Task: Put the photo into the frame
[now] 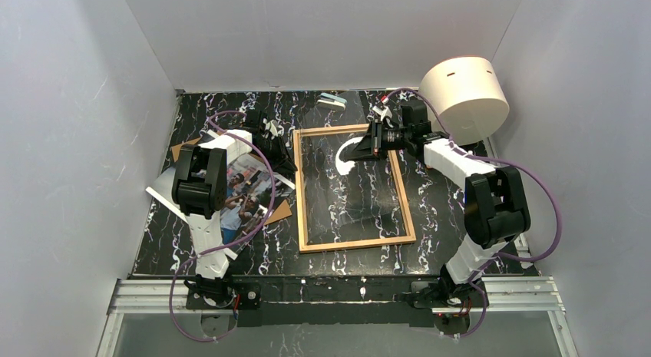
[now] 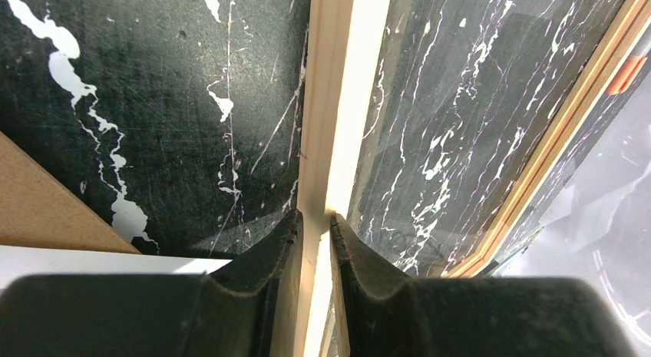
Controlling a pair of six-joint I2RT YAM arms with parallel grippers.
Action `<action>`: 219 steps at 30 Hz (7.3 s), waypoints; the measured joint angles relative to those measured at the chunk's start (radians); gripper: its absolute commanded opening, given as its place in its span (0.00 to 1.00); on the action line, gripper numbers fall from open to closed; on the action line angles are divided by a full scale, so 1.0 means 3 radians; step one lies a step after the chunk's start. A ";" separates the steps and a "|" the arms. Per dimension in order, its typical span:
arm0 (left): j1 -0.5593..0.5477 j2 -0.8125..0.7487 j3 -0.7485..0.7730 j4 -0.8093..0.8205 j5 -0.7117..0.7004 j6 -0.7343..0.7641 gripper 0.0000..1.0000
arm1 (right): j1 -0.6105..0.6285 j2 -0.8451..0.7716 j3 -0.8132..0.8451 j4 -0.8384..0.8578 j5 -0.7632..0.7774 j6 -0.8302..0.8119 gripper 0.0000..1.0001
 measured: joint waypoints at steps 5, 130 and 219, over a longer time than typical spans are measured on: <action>0.0000 0.0000 0.0000 -0.0001 0.0000 0.0000 0.17 | -0.0009 -0.0001 0.0003 -0.0142 0.0071 -0.0084 0.32; 0.0028 0.0089 0.0075 -0.0050 0.0126 -0.0004 0.16 | -0.0154 0.0292 0.0015 -0.1090 0.1251 -0.1003 0.36; -0.0057 -0.0371 -0.0565 0.0233 -0.0084 -0.0003 0.33 | -0.0326 -0.0159 -0.1102 -0.0646 0.0198 0.0116 0.28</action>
